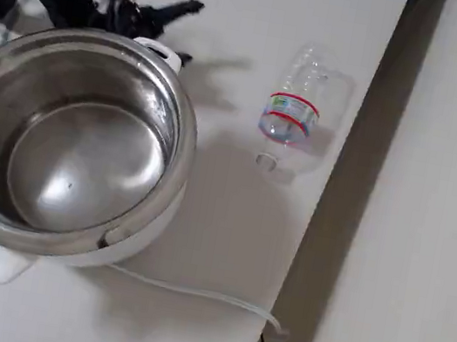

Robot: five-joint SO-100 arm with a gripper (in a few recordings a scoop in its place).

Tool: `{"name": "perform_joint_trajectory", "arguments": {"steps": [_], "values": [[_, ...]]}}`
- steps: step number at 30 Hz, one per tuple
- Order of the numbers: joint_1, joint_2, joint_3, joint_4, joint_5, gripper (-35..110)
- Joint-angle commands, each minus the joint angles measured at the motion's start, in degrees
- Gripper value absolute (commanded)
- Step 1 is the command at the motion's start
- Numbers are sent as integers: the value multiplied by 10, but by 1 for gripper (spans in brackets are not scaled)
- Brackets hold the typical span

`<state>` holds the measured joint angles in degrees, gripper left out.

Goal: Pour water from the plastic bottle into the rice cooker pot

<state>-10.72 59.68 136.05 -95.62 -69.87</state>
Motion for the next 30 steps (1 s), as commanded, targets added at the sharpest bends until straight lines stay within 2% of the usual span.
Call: {"name": "perform_joint_trajectory", "arguments": {"steps": [1, 6, 10, 18, 27, 30], "values": [[19, 182, 118, 64, 69, 39], [46, 361, 194, 241, 150, 37], [76, 570, 211, 530, 258, 37], [111, 889, 213, 975, 454, 36], [101, 1272, 275, 1349, 543, 28], [126, 1288, 277, 1419, 570, 21]]}}
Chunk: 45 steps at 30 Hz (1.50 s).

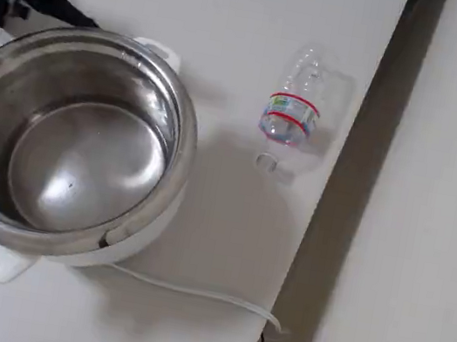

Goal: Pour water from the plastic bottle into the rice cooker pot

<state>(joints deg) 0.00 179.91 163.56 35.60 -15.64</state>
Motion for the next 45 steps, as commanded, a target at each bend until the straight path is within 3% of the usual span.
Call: {"name": "perform_joint_trajectory", "arguments": {"steps": [1, 8, 20, 45], "values": [[27, 85, 6, 119, 33, 18], [52, 85, 33, 223, 97, 0], [91, 84, 91, 286, 134, 0], [89, 84, 91, 286, 132, 0]]}}
